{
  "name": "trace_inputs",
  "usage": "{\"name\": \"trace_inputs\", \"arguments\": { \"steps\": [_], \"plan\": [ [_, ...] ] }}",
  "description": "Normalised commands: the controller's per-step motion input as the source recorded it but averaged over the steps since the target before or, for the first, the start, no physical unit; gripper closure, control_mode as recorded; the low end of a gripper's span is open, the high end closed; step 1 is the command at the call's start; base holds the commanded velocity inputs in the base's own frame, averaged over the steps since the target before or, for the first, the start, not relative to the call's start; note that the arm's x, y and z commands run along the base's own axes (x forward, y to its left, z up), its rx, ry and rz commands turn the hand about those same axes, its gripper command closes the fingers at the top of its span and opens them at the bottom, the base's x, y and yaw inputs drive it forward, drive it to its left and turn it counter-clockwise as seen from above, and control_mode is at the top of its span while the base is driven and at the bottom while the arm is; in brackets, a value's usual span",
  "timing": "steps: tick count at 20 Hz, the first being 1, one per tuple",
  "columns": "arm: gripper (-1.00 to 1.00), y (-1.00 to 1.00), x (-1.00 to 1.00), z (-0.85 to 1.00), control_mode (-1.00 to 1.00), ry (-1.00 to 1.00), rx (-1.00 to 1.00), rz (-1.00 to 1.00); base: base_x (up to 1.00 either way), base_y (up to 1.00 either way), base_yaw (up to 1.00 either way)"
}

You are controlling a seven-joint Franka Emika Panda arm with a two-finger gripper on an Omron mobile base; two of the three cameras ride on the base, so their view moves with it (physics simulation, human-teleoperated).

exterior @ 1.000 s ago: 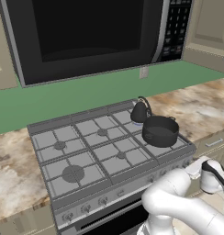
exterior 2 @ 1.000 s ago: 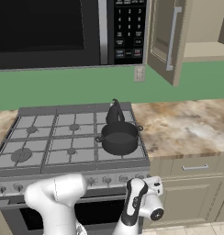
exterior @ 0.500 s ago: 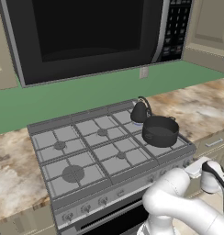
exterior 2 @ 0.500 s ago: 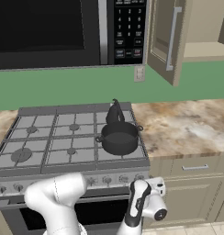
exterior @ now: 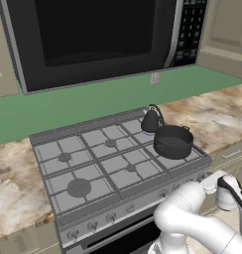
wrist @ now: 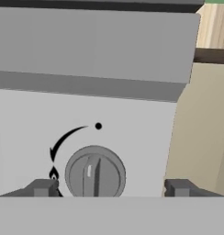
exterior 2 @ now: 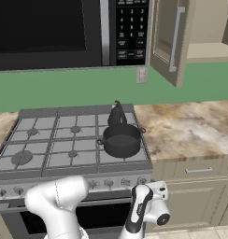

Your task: Pick the kettle from the cabinet and place it on a stove burner. Then pick the pot from the counter and place it on another stove burner. Finally, turn both burners on.

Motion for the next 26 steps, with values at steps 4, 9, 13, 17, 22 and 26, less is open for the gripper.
{"name": "trace_inputs", "arguments": {
  "steps": [4,9,13,17,22,26],
  "plan": [
    [1.00,0.09,0.01,0.00,-1.00,-0.02,0.00,0.00,0.00,0.00,0.00],
    [1.00,0.07,0.00,0.00,-1.00,-0.02,0.00,0.00,0.00,0.00,0.00],
    [1.00,0.12,0.00,0.00,-1.00,-0.02,0.00,0.00,0.00,0.00,0.00],
    [1.00,0.06,0.00,0.00,-1.00,-0.02,0.00,-0.02,0.00,0.00,0.00],
    [1.00,0.00,0.00,0.00,-1.00,-0.01,0.00,-0.07,0.00,0.00,0.00],
    [1.00,0.00,0.00,0.00,-1.00,0.00,0.00,-0.16,0.00,0.00,0.00]
  ]
}}
